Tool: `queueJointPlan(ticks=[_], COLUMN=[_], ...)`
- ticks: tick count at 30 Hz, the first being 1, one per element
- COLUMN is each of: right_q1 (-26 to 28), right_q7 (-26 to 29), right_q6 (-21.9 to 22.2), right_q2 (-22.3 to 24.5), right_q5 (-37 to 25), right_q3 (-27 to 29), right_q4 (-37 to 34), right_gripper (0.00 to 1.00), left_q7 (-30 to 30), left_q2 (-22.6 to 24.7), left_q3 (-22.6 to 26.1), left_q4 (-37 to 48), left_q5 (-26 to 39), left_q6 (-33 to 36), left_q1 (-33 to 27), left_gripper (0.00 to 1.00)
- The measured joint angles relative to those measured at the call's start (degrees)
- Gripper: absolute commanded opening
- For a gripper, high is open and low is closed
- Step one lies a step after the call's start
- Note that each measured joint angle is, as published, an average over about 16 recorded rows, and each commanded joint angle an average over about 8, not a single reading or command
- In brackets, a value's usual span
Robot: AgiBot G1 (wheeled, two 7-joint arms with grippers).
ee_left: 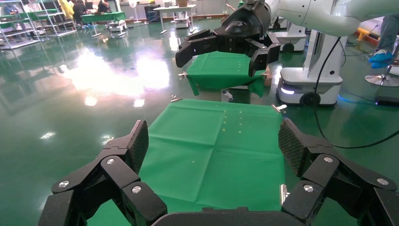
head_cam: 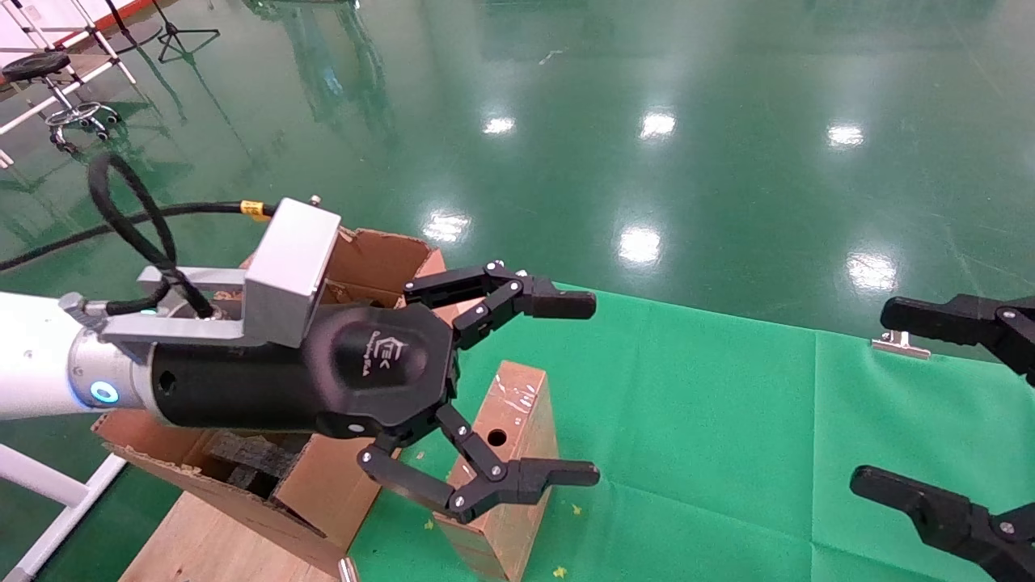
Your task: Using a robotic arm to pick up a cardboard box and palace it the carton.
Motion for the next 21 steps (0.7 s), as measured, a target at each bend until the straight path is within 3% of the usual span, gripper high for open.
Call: queueJointPlan(ticks=[10,12,18,19,21], right_q1=[0.0,0.0,0.0,0.0,0.0], right_q7=[0.0,0.0,0.0,0.0,0.0], right_q6=[0.0,0.0,0.0,0.0,0.0], right_q2=[0.0,0.0,0.0,0.0,0.0], right_q5=[0.0,0.0,0.0,0.0,0.0], right_q3=[0.0,0.0,0.0,0.0,0.0], right_q4=[0.0,0.0,0.0,0.0,0.0], right_gripper=[1.00,0.83,0.08,0.02,0.00], left_q7=[0.0,0.0,-0.2,-0.3,-0.8], left_q2=[0.0,0.0,-0.6,-0.8,-1.2], left_q3=[0.0,0.0,0.3,0.5,0.8], left_q4=[0.0,0.0,-0.4,-0.5,-0.8], left_q5=[0.0,0.0,1.3,1.8,2.8], left_q6=[0.0,0.0,-0.1,-0.2,-0.4], left_q1=[0.0,0.0,-0.3,-0.5,-0.8], left_gripper=[1.00,1.00,1.00,1.00,1.00])
